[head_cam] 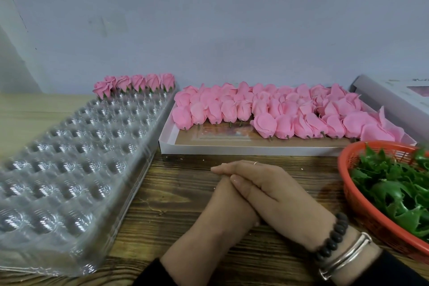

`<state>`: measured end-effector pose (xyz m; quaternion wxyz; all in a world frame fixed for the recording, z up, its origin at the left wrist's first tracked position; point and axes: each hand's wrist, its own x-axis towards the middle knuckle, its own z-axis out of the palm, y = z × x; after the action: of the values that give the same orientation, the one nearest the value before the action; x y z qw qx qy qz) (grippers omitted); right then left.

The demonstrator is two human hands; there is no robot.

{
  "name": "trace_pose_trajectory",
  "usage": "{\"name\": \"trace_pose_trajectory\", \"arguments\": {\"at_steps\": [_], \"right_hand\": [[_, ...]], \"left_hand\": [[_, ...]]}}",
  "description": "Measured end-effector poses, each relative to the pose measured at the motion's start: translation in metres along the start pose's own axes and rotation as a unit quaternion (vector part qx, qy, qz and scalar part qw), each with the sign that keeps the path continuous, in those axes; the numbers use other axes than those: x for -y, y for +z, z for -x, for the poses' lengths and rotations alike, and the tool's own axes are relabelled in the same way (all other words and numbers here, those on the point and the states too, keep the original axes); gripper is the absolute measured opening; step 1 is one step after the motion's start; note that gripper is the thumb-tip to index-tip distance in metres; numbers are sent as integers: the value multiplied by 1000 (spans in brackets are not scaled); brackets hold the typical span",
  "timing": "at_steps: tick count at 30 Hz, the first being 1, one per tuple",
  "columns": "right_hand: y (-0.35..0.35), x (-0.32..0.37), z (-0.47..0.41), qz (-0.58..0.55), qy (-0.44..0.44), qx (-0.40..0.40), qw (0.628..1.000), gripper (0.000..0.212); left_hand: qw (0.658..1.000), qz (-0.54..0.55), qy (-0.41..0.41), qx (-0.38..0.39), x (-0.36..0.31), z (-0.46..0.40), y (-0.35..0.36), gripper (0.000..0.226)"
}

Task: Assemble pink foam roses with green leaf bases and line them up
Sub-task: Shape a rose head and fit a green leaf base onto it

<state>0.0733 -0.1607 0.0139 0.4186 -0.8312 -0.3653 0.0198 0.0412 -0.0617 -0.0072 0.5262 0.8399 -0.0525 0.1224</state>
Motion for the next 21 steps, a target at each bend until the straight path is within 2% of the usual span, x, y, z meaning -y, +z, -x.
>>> {"name": "trace_pose_trajectory", "arguments": {"at_steps": [1,2,4,6,8,10,12,13,15,17,21], "right_hand": [[-1,0,0,-7,-7,0,1000,39],[-2,0,1,-13,-16,-4,1000,39],[-3,-3,1,-28,-25,-19,999,42],[-3,-6,1,-74,-10,-35,997,55],[-3,-10,3,-141,20,-42,989,70],[-2,-14,3,-163,33,-64,984,76],[0,-16,2,-162,36,-115,979,65],[2,-16,1,-164,36,-143,975,54],[7,-14,-1,-166,37,-178,969,35],[15,-11,-2,-175,37,-176,968,27],[25,-8,-2,-188,15,-167,968,26]], "left_hand": [[999,29,-10,11,7,-4,-1,31],[997,77,15,-24,7,-5,-2,23],[990,132,-3,56,-4,-7,-7,13],[983,177,11,37,-4,-7,-9,13],[973,230,21,23,-6,-8,-11,25],[960,279,3,-36,-6,-10,-11,28],[941,316,-31,-117,-2,-13,-14,19],[931,334,-37,-143,0,-14,-14,6],[915,364,-50,-168,1,-14,-13,28],[895,404,-84,-167,-1,-14,-11,43],[858,475,-134,-143,-7,-13,-9,46]]}}
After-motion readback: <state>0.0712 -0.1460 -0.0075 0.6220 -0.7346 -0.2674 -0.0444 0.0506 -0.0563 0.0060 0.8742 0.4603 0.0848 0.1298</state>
